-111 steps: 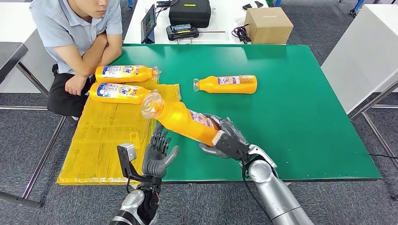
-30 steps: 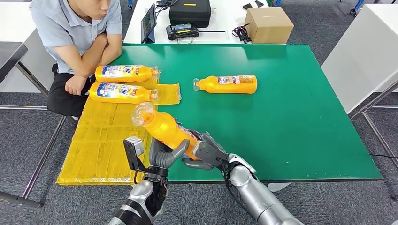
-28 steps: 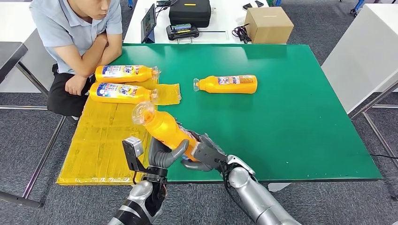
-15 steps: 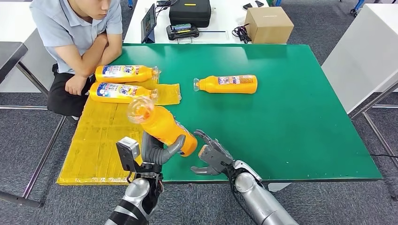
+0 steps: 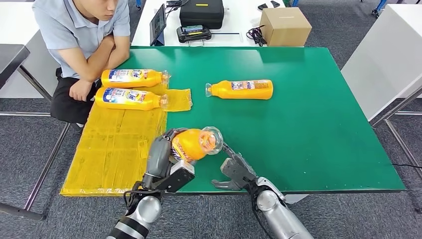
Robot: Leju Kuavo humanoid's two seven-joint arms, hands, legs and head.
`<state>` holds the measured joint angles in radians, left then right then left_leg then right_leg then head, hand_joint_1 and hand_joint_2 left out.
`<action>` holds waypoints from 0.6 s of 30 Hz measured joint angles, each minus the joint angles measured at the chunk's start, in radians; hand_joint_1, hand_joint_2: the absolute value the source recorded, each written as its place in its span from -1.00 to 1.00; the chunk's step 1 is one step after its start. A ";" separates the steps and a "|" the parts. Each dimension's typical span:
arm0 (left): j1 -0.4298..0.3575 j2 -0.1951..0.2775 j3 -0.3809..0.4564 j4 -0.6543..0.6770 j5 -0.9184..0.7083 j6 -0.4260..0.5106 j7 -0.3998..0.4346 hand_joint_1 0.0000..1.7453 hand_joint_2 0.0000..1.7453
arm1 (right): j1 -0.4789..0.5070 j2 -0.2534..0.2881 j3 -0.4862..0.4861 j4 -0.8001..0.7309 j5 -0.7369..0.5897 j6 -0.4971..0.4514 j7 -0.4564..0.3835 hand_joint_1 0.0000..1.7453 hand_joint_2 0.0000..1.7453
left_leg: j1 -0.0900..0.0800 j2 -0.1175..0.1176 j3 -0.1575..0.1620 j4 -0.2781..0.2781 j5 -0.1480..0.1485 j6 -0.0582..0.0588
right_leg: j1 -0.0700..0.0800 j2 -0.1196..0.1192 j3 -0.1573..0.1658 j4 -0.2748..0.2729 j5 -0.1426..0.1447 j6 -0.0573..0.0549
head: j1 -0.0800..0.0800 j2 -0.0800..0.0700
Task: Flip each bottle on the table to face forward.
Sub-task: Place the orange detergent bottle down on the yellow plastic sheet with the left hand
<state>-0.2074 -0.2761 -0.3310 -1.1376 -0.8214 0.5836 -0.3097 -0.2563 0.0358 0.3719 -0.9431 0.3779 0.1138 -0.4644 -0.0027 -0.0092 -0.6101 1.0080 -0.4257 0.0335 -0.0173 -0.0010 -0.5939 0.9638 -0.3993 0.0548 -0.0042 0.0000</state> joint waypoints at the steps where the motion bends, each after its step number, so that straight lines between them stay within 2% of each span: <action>1: 0.000 0.005 0.004 -0.001 -0.052 0.010 0.023 1.00 1.00 | 0.003 -0.001 -0.006 -0.005 0.001 -0.001 -0.001 -1.00 1.00 | 0.000 0.000 0.000 0.000 0.000 0.000 | 0.000 0.000 0.000 0.000 0.000 0.000 | 0.000 0.000; 5: -0.006 0.033 0.040 -0.010 -0.320 0.034 0.151 1.00 1.00 | 0.022 -0.006 -0.040 -0.040 0.007 -0.004 -0.010 -1.00 1.00 | 0.000 0.000 0.000 0.000 0.000 0.000 | 0.000 0.000 0.000 0.000 0.000 0.000 | 0.000 0.000; 10: -0.032 0.085 0.107 -0.005 -0.559 -0.037 0.307 1.00 1.00 | 0.055 -0.015 -0.081 -0.103 0.008 0.010 -0.013 -1.00 1.00 | 0.001 0.000 0.000 0.000 0.000 0.000 | 0.000 0.000 0.000 0.000 0.000 0.000 | 0.000 0.000; 13: -0.063 0.112 0.142 0.033 -0.617 -0.079 0.350 1.00 1.00 | 0.067 -0.019 -0.103 -0.125 0.007 0.022 -0.013 -1.00 1.00 | 0.001 0.000 0.000 0.000 0.000 0.000 | 0.000 0.000 0.000 0.000 0.000 0.000 | 0.000 0.000; 18: -0.114 0.132 0.173 0.126 -0.636 -0.122 0.366 1.00 1.00 | 0.072 -0.019 -0.121 -0.130 0.007 0.035 -0.013 -1.00 1.00 | 0.001 0.000 0.000 0.000 0.000 0.000 | 0.000 0.000 0.000 0.000 0.000 0.000 | 0.000 0.000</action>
<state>-0.3218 -0.1438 -0.1579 -1.0120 -1.4569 0.4614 0.0563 -0.1847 0.0163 0.2508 -1.0727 0.3853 0.1492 -0.4778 -0.0022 -0.0090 -0.6099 1.0080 -0.4253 0.0336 -0.0172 -0.0009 -0.5938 0.9639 -0.3992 0.0548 -0.0039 0.0000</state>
